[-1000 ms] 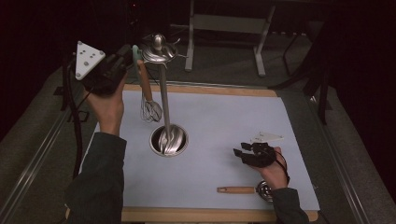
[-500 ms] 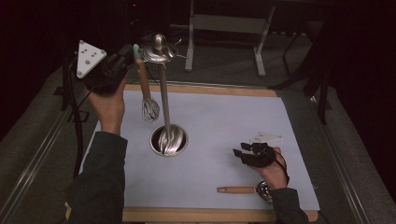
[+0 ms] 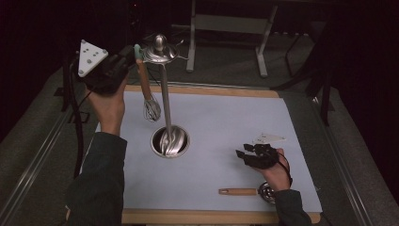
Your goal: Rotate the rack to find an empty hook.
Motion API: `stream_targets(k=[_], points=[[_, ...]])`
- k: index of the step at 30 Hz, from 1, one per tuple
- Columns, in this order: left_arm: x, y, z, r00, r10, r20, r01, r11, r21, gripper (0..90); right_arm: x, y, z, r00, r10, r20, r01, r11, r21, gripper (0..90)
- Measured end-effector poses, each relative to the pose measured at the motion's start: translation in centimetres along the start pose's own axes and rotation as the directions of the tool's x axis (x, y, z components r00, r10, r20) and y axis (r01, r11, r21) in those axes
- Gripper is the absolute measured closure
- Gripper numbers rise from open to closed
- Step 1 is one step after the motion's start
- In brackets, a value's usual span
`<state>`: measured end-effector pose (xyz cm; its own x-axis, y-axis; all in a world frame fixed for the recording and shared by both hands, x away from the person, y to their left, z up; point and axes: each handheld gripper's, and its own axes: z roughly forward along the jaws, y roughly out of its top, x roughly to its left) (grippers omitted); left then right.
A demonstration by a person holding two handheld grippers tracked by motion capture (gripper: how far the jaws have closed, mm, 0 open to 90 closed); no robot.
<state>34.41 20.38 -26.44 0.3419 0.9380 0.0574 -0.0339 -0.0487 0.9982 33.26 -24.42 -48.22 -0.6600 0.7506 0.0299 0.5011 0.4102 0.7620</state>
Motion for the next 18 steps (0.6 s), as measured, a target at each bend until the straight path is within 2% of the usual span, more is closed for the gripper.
stream_targets(k=[7, 10, 17, 18], points=[[0.5, -0.3, -0.8, 0.9998, 0.008, 0.017, -0.009, 0.9999, 0.012, 88.6, -0.2, -0.1, -0.2, 1.0000, 0.005, 0.008, -0.005, 1.000, -0.002, 54.4], [0.7, -0.9, -1.4, 0.9994, 0.014, 0.031, -0.015, 0.9996, 0.025, 88.0, -0.3, -0.1, -0.4, 0.9999, 0.006, 0.012, -0.006, 1.000, -0.006, 54.4], [1.1, -2.5, -2.5, 0.9966, 0.048, 0.066, -0.054, 0.9946, 0.089, 87.9, -0.6, -0.2, -0.7, 0.9996, 0.018, 0.022, -0.018, 1.000, -0.012, 54.4], [1.1, -3.1, -2.9, 0.9959, 0.057, 0.071, -0.064, 0.9925, 0.104, 87.9, -0.6, -0.2, -0.8, 0.9996, 0.018, 0.022, -0.018, 1.000, -0.013, 54.4]])
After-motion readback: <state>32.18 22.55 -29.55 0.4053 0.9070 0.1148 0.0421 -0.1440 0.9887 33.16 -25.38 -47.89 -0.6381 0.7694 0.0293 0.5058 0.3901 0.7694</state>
